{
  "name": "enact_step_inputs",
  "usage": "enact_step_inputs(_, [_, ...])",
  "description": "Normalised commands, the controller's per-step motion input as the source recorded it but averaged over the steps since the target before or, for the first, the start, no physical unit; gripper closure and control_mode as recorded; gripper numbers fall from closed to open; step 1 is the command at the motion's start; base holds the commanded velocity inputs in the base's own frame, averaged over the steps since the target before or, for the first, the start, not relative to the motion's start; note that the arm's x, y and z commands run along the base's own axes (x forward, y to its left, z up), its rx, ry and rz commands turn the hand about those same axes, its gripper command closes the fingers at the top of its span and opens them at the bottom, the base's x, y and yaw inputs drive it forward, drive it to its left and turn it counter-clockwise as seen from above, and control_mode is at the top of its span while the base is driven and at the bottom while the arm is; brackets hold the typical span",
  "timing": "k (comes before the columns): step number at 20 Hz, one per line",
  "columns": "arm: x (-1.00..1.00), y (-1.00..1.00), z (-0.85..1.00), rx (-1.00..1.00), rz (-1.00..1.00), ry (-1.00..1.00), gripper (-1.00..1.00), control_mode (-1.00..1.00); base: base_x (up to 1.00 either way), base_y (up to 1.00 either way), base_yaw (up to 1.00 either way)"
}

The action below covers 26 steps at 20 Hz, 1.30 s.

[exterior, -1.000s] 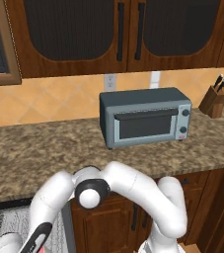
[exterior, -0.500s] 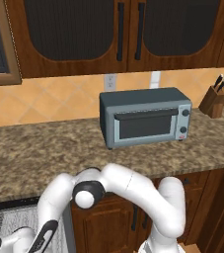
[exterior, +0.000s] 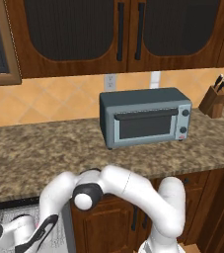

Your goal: Pick up the cup and bowl from the counter, place them in the dishwasher, and close the dishwasher door.

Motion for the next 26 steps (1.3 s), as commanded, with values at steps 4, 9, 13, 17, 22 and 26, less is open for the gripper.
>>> enact_step_inputs(4, [0.75,0.0,0.0,-0.13,0.0,-0.24,-1.0,-1.0,0.0,0.0,0.0])
enact_step_inputs(9, [-0.03,0.23,0.27,-0.13,0.0,-0.01,-1.0,-1.0,0.0,0.0,0.0])
enact_step_inputs(13, [-0.62,0.25,0.94,-0.13,0.0,0.0,-1.0,-1.0,0.0,0.0,0.0])
enact_step_inputs(17, [-0.98,0.14,0.62,-0.06,-0.02,0.01,-1.0,-1.0,0.0,0.0,0.0])
enact_step_inputs(22, [-0.99,0.05,0.65,-0.05,-0.02,0.03,-1.0,-1.0,0.0,0.0,0.0])
enact_step_inputs(26, [-1.0,-0.03,1.0,0.03,-0.02,0.16,-1.0,-1.0,0.0,0.0,0.0])
